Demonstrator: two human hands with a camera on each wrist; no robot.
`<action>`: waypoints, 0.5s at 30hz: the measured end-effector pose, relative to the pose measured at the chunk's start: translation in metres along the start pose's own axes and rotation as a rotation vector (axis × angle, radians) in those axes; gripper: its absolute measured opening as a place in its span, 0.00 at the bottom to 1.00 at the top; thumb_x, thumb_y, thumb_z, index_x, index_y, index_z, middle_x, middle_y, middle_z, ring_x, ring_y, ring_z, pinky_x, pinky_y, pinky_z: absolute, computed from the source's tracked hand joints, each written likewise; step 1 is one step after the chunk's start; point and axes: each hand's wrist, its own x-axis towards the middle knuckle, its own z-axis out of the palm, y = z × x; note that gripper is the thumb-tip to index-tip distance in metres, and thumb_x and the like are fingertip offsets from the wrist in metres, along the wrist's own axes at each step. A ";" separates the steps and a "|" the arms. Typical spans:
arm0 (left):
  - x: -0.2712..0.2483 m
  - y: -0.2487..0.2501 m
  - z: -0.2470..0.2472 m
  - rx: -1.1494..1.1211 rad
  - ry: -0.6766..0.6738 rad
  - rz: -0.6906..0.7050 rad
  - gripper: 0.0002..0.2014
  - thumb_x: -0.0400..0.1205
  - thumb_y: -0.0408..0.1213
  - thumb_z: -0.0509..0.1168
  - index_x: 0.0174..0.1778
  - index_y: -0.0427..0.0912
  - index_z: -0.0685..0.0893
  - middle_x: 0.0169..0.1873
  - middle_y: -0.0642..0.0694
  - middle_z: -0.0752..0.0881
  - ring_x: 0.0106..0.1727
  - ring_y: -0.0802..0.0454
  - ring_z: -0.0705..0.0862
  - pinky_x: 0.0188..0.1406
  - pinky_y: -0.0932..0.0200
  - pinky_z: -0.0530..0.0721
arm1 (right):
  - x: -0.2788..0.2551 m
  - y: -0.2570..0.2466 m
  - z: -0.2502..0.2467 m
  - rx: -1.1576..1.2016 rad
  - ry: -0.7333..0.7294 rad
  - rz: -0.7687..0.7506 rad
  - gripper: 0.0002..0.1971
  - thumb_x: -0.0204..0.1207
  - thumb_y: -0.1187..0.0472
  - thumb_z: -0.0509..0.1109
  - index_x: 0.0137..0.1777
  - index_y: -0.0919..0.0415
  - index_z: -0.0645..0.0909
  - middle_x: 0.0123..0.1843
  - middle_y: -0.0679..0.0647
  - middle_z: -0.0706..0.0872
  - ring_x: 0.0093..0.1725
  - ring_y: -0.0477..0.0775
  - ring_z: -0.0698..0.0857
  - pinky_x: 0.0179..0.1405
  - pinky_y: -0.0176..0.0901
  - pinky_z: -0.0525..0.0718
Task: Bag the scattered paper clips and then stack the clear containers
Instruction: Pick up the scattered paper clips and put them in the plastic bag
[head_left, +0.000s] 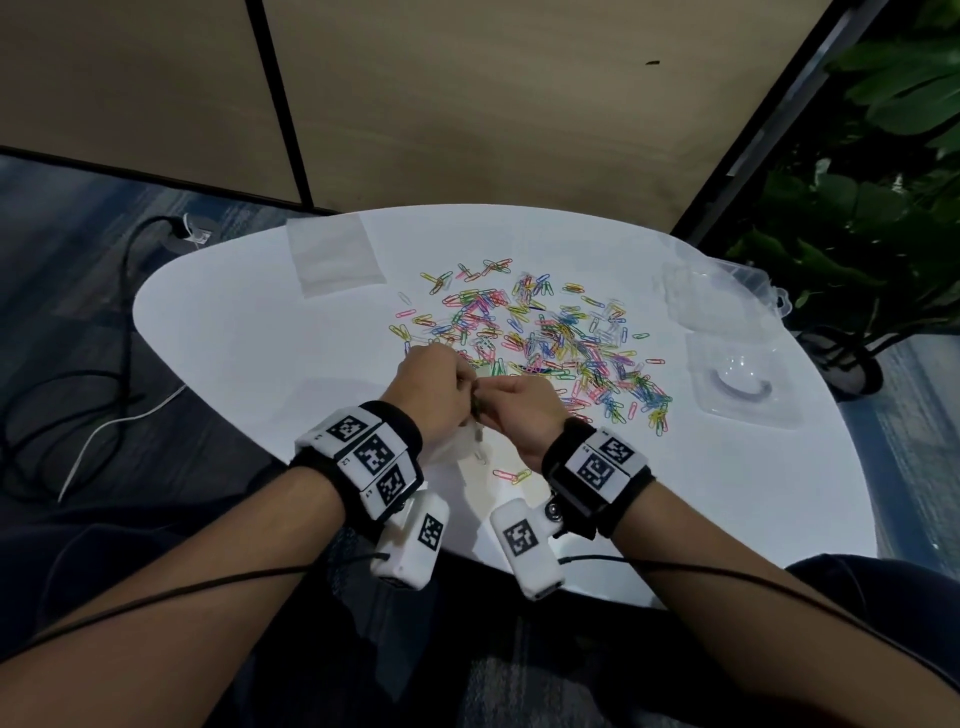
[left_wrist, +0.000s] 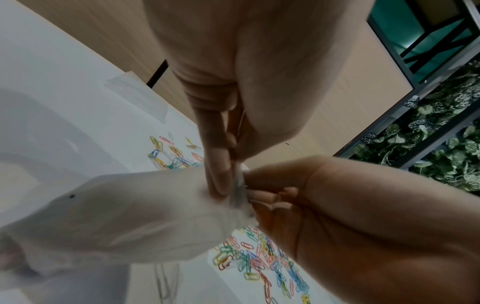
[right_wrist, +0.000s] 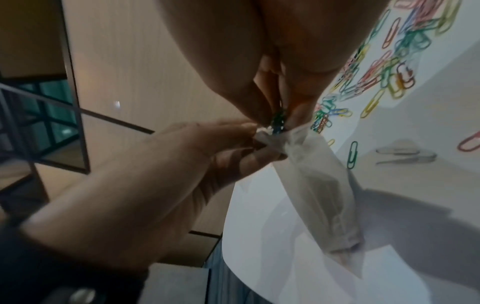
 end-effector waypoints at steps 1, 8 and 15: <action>-0.001 0.000 0.000 0.015 0.006 0.016 0.11 0.81 0.28 0.64 0.46 0.37 0.94 0.42 0.39 0.93 0.47 0.41 0.91 0.56 0.48 0.89 | 0.000 0.002 0.002 -0.098 -0.010 -0.027 0.10 0.67 0.74 0.70 0.42 0.65 0.92 0.41 0.68 0.90 0.40 0.59 0.85 0.53 0.56 0.88; -0.005 -0.004 0.002 0.027 -0.015 0.046 0.12 0.81 0.29 0.64 0.51 0.40 0.94 0.47 0.41 0.93 0.51 0.43 0.90 0.58 0.49 0.88 | -0.004 0.000 -0.005 -0.720 0.023 -0.290 0.10 0.75 0.67 0.67 0.35 0.59 0.87 0.26 0.53 0.81 0.25 0.48 0.75 0.25 0.34 0.71; 0.000 -0.010 -0.009 -0.009 0.032 -0.011 0.12 0.82 0.27 0.64 0.52 0.39 0.93 0.38 0.41 0.92 0.40 0.45 0.92 0.54 0.49 0.91 | -0.012 -0.022 -0.013 -0.459 -0.076 -0.293 0.15 0.79 0.76 0.60 0.56 0.68 0.88 0.50 0.61 0.91 0.47 0.57 0.92 0.46 0.44 0.92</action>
